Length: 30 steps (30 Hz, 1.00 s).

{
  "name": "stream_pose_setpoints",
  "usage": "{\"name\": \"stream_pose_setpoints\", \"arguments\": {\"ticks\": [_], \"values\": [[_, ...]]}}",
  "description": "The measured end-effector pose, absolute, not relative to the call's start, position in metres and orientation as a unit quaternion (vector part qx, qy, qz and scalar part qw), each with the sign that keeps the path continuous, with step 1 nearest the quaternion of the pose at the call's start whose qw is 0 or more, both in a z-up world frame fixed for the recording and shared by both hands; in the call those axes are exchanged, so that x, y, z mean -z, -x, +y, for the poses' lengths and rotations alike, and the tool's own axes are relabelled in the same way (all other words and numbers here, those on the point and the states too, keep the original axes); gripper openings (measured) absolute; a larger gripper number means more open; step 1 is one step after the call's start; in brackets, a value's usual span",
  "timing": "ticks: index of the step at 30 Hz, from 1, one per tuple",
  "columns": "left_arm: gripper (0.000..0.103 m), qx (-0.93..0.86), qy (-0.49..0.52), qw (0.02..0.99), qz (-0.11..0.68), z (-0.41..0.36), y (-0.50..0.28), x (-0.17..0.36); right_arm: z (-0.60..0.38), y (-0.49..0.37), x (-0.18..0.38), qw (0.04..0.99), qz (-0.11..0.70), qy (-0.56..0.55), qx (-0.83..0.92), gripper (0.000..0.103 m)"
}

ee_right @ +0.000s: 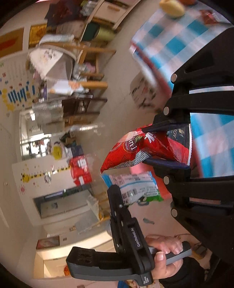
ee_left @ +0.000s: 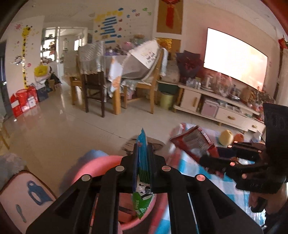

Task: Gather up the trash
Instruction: 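Carry both bags over the pink bucket and open both tools to drop them, then move both tools back over the table toward the last two items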

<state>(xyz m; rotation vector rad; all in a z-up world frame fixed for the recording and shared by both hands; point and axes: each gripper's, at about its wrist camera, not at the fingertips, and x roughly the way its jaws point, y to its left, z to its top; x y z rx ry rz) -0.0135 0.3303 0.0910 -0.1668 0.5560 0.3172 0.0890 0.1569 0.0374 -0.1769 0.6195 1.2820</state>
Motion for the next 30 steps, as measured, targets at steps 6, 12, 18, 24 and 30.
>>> {"name": "stream_pose_setpoints", "arguments": {"ticks": [6,12,18,24,30], "values": [[0.010,-0.181,0.069,0.946,0.258,0.377,0.017,-0.109,0.221,-0.077,-0.048,0.730,0.280,0.076,-0.619,0.030],[0.011,-0.179,0.074,0.946,0.258,0.403,0.010,-0.103,0.255,-0.079,-0.043,0.721,0.296,0.064,-0.623,0.032],[0.061,-0.185,0.083,0.939,0.277,0.418,0.001,-0.077,0.258,-0.090,-0.034,0.732,0.309,0.061,-0.604,0.055],[0.071,-0.216,0.103,0.931,0.276,0.424,0.010,-0.065,0.228,-0.100,-0.028,0.748,0.312,0.047,-0.584,0.063],[0.089,-0.224,0.084,0.934,0.265,0.388,0.014,-0.073,0.157,-0.099,-0.037,0.783,0.298,0.036,-0.545,0.080]]}}
